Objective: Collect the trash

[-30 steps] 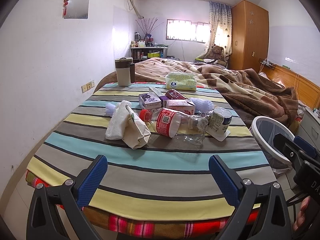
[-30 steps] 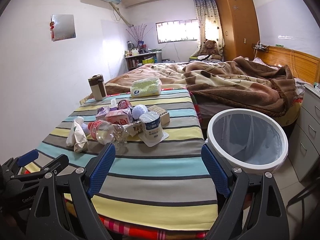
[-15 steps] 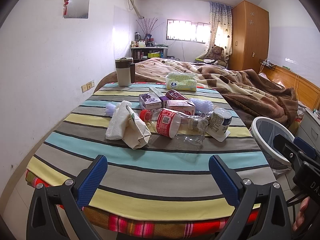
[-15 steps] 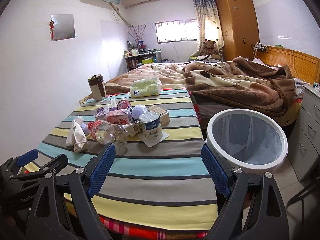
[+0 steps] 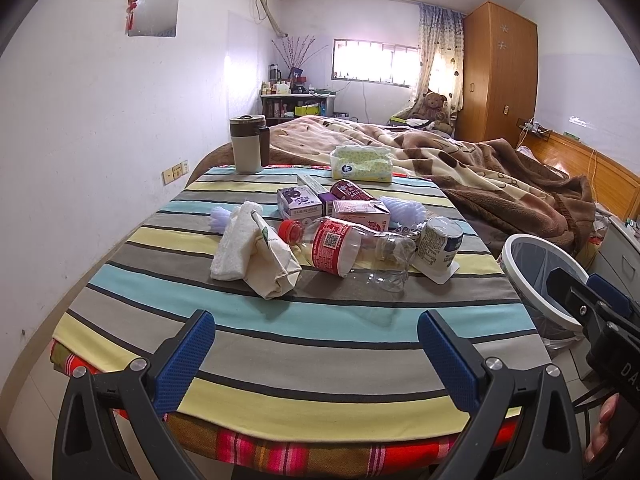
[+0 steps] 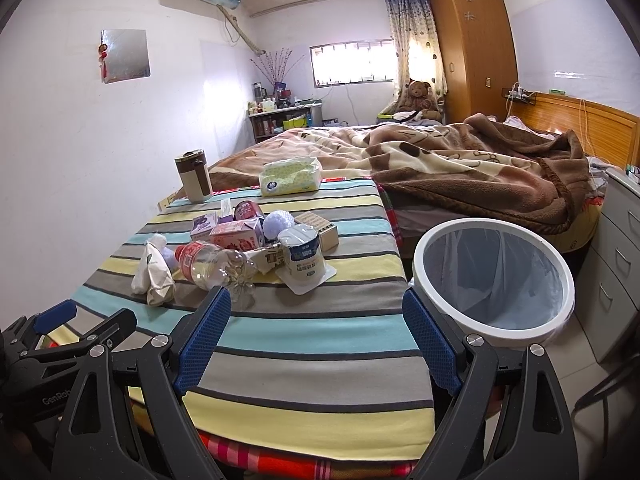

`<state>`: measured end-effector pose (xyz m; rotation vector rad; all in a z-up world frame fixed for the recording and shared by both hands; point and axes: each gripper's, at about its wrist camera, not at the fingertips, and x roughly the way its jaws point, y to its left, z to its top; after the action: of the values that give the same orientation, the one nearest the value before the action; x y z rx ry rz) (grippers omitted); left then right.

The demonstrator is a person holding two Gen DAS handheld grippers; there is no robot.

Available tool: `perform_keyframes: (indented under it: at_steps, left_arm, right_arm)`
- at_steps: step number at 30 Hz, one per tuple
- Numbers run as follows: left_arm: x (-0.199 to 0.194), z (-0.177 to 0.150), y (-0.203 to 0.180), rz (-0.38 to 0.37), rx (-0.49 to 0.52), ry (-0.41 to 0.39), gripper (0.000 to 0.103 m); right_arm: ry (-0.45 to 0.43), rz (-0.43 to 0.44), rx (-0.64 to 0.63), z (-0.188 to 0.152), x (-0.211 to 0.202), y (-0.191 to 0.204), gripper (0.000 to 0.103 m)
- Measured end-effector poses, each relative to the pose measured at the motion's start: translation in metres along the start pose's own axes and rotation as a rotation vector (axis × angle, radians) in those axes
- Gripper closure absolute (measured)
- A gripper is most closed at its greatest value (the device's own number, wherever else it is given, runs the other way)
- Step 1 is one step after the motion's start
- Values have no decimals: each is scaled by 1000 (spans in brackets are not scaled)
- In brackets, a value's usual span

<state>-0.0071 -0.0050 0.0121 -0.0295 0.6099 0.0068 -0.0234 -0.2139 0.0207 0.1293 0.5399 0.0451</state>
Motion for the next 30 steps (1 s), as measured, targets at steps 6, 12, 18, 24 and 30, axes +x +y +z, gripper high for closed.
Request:
perform_keyframes:
  at_steps: [6, 12, 18, 24, 30]
  left_arm:
    - [0, 0, 0, 0, 0, 0, 0]
    - [5, -1, 0, -1, 0, 8, 0]
    - [17, 1, 1, -8, -3, 24, 0]
    - [43, 7, 14, -97, -53, 78, 0]
    - [73, 24, 30, -134, -105, 123, 4]
  right_arm:
    - [0, 0, -1, 0, 0, 0, 14]
    - [12, 1, -1, -1, 4, 1, 14]
    - [22, 2, 5, 1, 14, -1, 14]
    - [45, 33, -25, 9, 42, -2, 14]
    - [54, 55, -54, 17, 64, 3, 14]
